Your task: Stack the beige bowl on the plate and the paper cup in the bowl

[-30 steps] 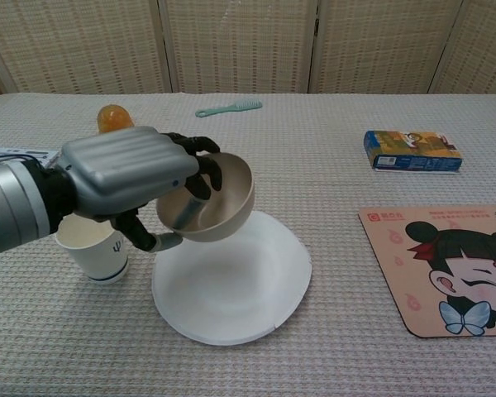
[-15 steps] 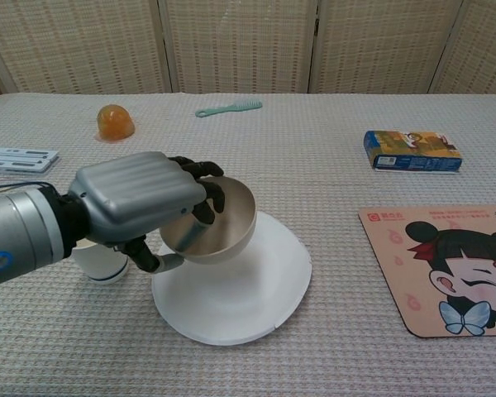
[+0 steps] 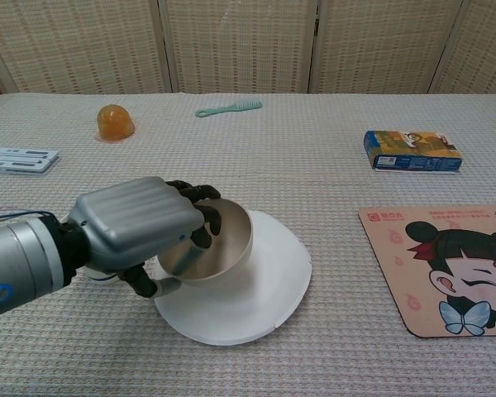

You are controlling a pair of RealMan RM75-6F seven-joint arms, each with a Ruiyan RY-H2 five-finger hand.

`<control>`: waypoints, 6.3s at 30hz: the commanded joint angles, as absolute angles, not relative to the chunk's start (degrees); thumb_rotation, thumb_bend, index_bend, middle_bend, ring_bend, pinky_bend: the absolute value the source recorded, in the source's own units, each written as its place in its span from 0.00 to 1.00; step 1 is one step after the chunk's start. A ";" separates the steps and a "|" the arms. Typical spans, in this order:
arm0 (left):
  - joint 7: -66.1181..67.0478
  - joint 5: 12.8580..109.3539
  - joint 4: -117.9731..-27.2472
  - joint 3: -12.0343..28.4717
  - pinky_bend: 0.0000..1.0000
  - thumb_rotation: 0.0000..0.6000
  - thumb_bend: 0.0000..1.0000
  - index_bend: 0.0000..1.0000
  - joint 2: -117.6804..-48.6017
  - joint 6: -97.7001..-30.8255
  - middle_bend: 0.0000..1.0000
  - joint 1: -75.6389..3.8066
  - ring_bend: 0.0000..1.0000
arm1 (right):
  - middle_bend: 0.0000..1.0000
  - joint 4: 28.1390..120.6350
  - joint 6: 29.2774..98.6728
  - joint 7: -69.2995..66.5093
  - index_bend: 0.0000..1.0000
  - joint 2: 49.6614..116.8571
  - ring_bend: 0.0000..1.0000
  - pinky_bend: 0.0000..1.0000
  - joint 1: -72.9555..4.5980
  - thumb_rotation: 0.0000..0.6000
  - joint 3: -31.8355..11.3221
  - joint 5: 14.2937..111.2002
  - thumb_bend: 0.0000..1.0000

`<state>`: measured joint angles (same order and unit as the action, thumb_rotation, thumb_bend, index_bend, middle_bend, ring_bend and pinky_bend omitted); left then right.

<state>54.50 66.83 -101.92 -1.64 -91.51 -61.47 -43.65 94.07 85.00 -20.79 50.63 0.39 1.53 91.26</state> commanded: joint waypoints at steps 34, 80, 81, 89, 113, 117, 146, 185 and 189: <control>52.49 67.78 -98.52 -1.05 0.17 1.00 0.38 0.63 -95.15 -60.19 0.27 -43.99 0.03 | 0.00 93.81 85.86 -21.64 0.00 50.51 0.00 0.00 0.49 1.00 1.78 91.51 0.19; 56.11 56.92 -121.74 1.84 0.17 1.00 0.22 0.20 -72.60 -69.61 0.19 -40.07 0.00 | 0.00 95.42 82.50 -17.67 0.00 51.12 0.00 0.00 -0.71 1.00 1.07 88.30 0.19; 55.71 56.07 -121.70 2.01 0.17 1.00 0.21 0.19 -72.47 -69.17 0.18 -40.27 0.00 | 0.00 95.45 82.41 -17.60 0.00 51.12 0.00 0.00 -0.75 1.00 1.03 88.21 0.19; 52.46 48.88 -121.95 3.46 0.17 1.00 0.21 0.19 -70.43 -64.87 0.16 -43.03 0.00 | 0.00 95.51 82.27 -17.54 0.00 51.06 0.00 0.00 -0.77 1.00 1.00 88.08 0.19; 49.29 44.97 -120.93 -0.07 0.17 1.00 0.21 0.27 -67.13 -64.06 0.16 -45.37 0.00 | 0.00 96.09 80.98 -15.86 0.00 51.38 0.00 0.00 -1.35 1.00 0.91 87.60 0.19; 48.18 44.95 -119.91 -0.67 0.17 1.00 0.21 0.27 -67.65 -63.68 0.16 -45.27 0.00 | 0.00 96.13 81.34 -15.82 0.00 51.35 0.00 0.00 -1.18 1.00 0.95 87.75 0.19; 42.86 47.23 -114.33 -1.99 0.17 1.00 0.21 0.38 -70.50 -59.02 0.16 -47.00 0.00 | 0.00 95.78 81.53 -16.54 0.00 51.29 0.00 0.00 -1.16 1.00 0.91 87.89 0.19; 43.80 35.66 -124.62 5.43 0.17 1.00 0.21 0.49 -66.25 -60.07 0.16 -57.05 0.00 | 0.00 94.50 79.17 -20.46 0.00 50.58 0.00 0.00 -2.37 1.00 1.04 87.93 0.19; 44.03 32.92 -125.15 6.01 0.17 1.00 0.21 0.49 -67.20 -60.46 0.16 -58.77 0.00 | 0.00 93.83 79.48 -22.10 0.00 50.35 0.00 0.00 -2.29 1.00 1.05 88.12 0.19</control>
